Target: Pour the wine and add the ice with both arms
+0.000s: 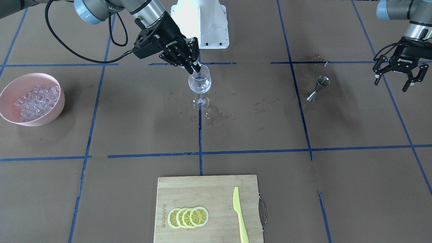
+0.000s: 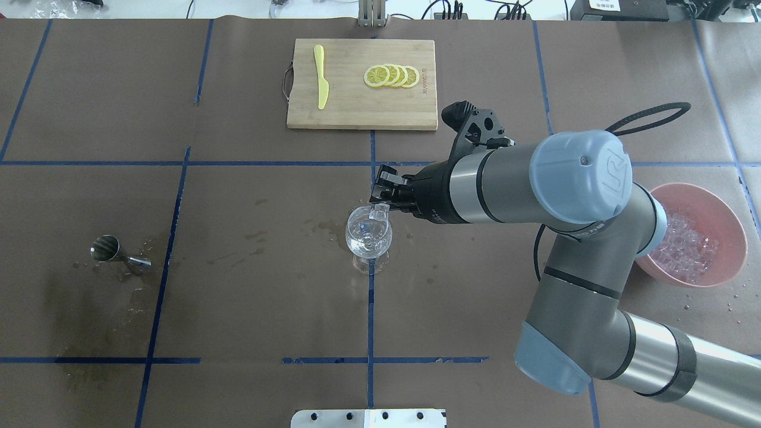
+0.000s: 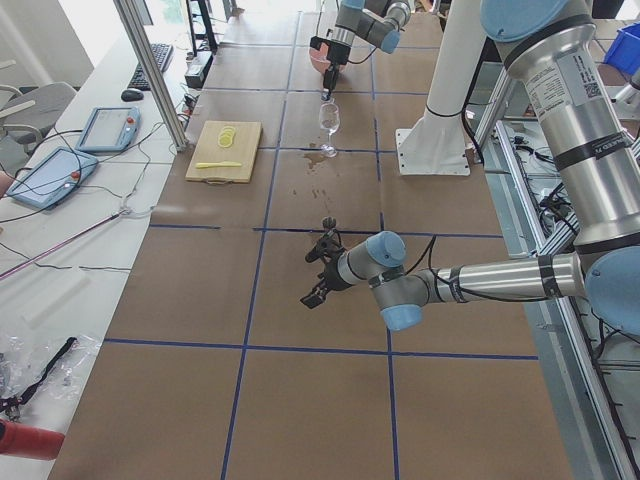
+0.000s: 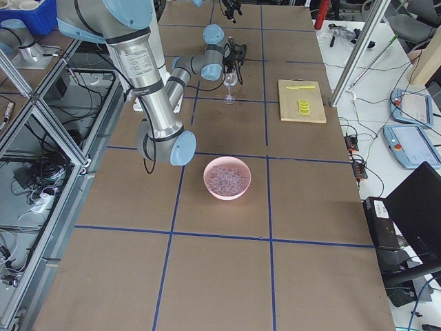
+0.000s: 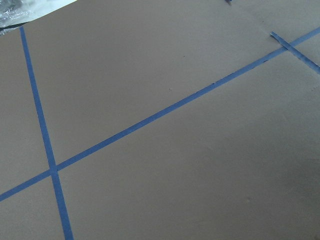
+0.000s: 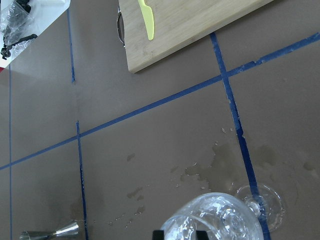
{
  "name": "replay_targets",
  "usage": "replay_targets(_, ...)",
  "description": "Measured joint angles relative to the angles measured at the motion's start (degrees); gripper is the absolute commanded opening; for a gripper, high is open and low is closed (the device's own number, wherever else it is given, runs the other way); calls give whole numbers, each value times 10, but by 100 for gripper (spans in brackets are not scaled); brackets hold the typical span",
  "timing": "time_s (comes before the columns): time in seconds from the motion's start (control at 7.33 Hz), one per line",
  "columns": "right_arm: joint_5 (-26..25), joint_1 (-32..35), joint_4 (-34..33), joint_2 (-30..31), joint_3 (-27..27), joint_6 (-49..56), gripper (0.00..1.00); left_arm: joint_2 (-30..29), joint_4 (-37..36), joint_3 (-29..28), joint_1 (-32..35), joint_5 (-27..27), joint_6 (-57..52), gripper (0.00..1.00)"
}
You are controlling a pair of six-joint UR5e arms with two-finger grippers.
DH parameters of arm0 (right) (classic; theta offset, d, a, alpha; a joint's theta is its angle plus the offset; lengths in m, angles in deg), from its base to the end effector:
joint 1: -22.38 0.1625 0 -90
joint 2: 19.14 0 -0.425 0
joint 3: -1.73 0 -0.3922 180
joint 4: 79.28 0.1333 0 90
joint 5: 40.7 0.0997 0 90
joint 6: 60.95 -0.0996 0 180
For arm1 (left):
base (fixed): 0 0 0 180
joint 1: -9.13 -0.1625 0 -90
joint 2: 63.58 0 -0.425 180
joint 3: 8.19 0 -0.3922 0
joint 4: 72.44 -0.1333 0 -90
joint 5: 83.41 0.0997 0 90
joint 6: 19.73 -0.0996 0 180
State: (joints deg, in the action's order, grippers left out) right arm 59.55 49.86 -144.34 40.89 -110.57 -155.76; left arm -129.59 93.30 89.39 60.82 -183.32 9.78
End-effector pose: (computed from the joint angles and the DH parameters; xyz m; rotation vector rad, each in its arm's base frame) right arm -0.4523 -0.3655 0.1450 0.1168 -1.3549 0.3542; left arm 0.1188 -0.3378 0.6259 0.7711 0.7081 0.2289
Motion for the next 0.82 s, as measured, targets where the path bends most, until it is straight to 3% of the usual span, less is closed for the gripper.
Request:
replay_targets(0.14,-5,-4,-2,-1,0,0,99,0,1,0,0,0,1,100)
replay_targets(0.55,-7,-4,-12,-3,-3,0,100,0,1,-1,0,1,2,100)
replay_targets(0.82,54,42,-33,16,-25,5,100,0,0,-7,0,0,0,100)
